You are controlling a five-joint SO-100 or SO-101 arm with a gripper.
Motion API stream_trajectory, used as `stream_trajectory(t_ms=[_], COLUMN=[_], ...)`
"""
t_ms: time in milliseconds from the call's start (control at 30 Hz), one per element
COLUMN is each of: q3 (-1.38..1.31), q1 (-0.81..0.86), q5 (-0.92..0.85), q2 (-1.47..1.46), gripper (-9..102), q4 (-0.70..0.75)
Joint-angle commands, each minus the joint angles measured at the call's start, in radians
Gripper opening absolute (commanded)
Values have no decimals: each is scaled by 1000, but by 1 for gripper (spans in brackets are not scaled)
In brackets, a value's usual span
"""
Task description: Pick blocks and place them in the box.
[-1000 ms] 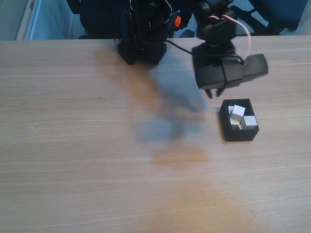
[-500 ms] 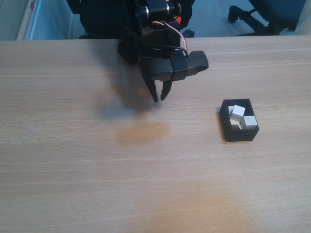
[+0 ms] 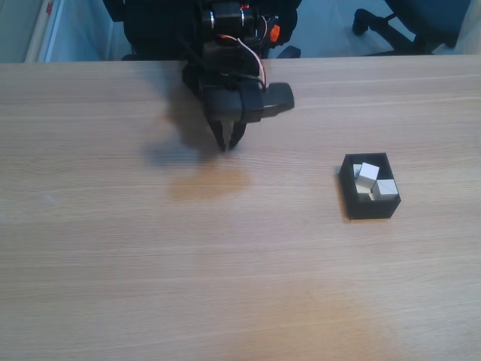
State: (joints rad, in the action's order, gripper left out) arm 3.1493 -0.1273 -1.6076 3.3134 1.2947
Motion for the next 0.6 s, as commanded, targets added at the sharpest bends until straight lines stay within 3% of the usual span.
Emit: stream_trajectory(t_ms=[0,133,567], q3=[61,61,61], q1=[15,18,5], q5=[92,95,95], q2=[97,97,98], gripper=[1,4,0], q4=[133,133,133])
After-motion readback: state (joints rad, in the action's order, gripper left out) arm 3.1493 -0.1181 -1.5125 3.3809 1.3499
